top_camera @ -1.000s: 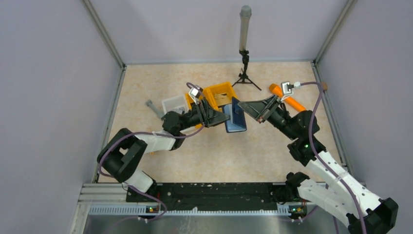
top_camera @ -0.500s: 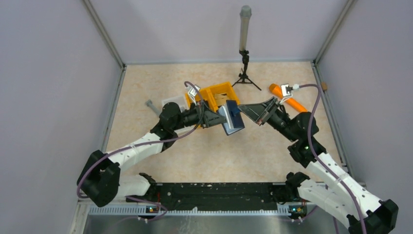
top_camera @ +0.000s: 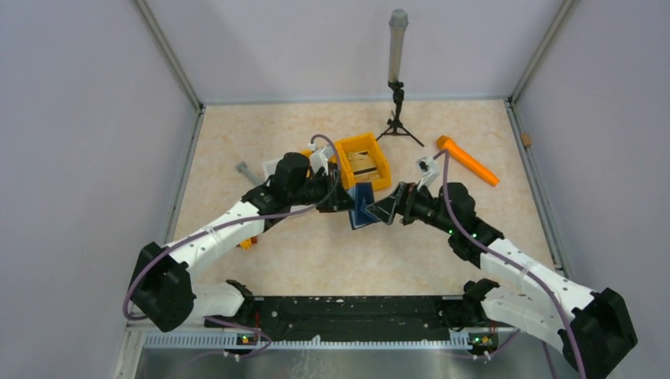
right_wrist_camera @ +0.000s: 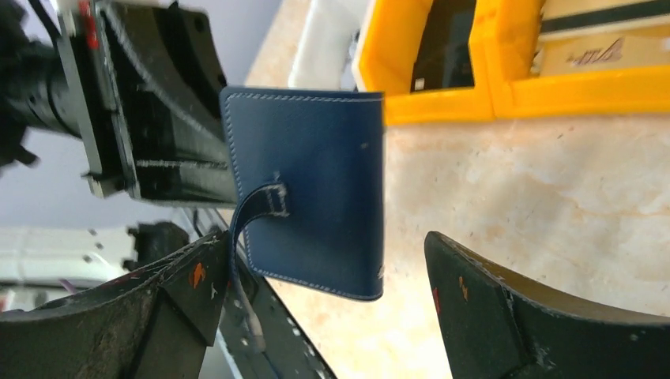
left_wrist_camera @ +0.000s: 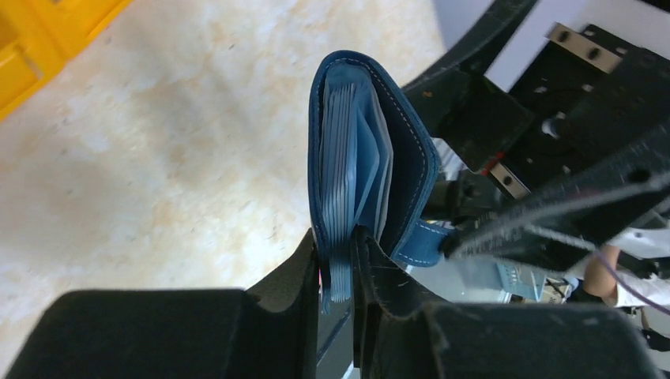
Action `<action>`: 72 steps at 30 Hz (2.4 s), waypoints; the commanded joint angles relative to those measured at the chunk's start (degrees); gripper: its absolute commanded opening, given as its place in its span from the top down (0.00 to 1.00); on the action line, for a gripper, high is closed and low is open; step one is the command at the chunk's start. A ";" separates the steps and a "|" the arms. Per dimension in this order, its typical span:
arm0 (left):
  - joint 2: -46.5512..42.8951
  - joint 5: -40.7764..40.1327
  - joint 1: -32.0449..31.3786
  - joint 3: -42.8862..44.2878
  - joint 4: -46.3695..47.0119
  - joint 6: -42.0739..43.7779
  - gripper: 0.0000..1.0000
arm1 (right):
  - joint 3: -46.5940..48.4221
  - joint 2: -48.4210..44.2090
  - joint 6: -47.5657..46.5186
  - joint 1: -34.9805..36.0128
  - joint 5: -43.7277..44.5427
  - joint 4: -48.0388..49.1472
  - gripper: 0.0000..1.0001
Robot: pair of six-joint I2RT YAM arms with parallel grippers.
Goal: Take the credit cards out of the card holder
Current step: Open the card holder at the center of the board.
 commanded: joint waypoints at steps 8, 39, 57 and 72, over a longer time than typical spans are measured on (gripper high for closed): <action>3.00 -3.66 -0.30 3.12 -7.64 4.42 1.00 | 2.57 6.52 -11.26 11.74 10.43 -1.21 0.07; 2.34 -1.29 -0.41 1.05 -7.09 5.57 0.98 | 6.80 9.29 -15.33 19.57 35.43 -15.14 0.41; -7.01 5.74 1.34 -11.39 10.51 -1.69 0.69 | -4.13 1.85 -1.57 7.38 7.02 4.68 1.00; -7.02 6.16 1.59 -15.70 12.25 -2.52 0.93 | -5.36 4.64 1.90 7.45 2.84 9.93 1.00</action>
